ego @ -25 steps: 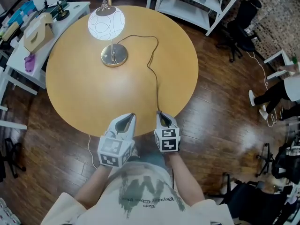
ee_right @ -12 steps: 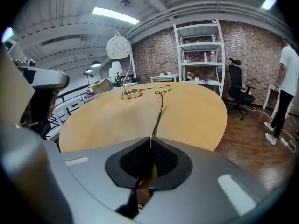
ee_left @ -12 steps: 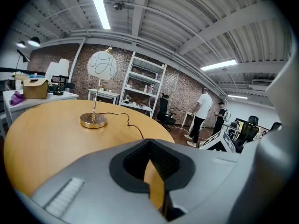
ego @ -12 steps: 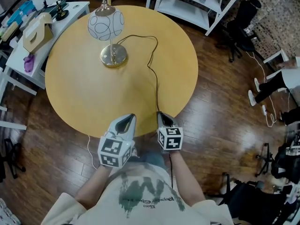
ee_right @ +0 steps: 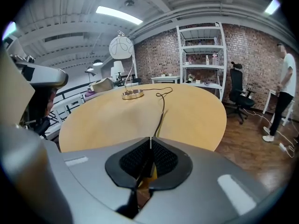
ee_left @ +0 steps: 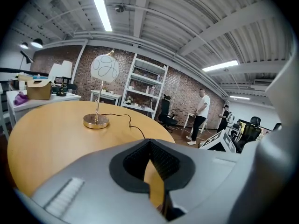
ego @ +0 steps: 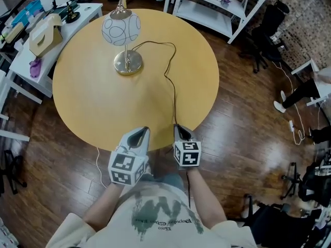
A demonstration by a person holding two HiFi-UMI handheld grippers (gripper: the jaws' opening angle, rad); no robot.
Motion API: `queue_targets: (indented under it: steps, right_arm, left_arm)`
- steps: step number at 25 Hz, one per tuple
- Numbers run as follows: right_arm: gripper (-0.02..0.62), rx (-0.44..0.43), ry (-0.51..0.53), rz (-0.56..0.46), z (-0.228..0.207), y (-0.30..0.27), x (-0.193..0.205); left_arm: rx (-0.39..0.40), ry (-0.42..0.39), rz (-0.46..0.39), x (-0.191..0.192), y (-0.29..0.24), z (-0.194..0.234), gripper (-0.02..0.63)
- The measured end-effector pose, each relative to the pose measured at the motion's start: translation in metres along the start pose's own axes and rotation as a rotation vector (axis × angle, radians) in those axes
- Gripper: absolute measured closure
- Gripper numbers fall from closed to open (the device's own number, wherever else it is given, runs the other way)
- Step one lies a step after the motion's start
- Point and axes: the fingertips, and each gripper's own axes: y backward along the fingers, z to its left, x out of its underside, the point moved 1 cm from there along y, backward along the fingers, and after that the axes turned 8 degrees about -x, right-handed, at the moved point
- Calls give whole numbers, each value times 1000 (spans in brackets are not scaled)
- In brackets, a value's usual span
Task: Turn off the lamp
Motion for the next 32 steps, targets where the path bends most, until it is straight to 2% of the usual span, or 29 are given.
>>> queue_targets:
  steps: [9,17,32]
  right_arm:
    - [586,-82,34,-82,25,27,-24]
    - [594,-207,95,-145,63,73,-38]
    - [595,-402,191,-274,117,191,-37]
  left_arm:
    - [-63,26,-29,5,22,-9,611]
    - [-136,47,-62,8,51,-29,612]
    - [-219,47,-139,20,116,-96,612]
